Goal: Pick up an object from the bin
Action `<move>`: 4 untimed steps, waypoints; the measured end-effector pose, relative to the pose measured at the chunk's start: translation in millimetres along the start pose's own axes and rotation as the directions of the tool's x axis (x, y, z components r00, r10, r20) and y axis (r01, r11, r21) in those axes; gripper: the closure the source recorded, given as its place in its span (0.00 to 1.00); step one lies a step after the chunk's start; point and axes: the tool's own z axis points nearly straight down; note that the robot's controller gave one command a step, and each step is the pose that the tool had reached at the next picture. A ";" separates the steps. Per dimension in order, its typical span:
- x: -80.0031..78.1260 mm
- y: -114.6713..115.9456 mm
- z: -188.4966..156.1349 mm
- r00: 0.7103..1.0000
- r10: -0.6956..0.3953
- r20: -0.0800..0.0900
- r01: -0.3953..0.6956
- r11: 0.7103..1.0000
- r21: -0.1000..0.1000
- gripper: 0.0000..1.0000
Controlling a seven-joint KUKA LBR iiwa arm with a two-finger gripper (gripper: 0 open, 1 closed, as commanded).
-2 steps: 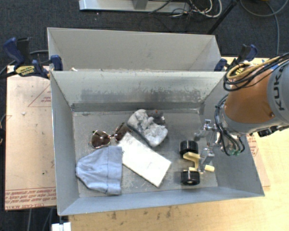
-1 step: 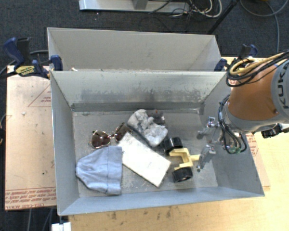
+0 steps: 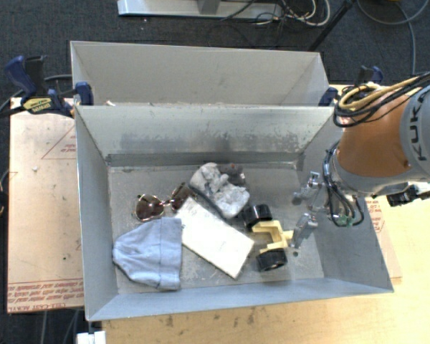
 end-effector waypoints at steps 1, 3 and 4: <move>28.6 31.1 51.7 0.966 0.260 0.002 -0.260 0.966 0.002 0.00; 24.1 43.0 58.1 1.000 0.008 0.002 -0.008 1.000 -0.001 1.00; 24.8 43.0 55.6 1.000 0.007 0.000 -0.007 1.000 0.000 1.00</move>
Offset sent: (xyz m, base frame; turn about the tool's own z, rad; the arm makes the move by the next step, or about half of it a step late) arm -0.0138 0.0475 -0.0616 0.0096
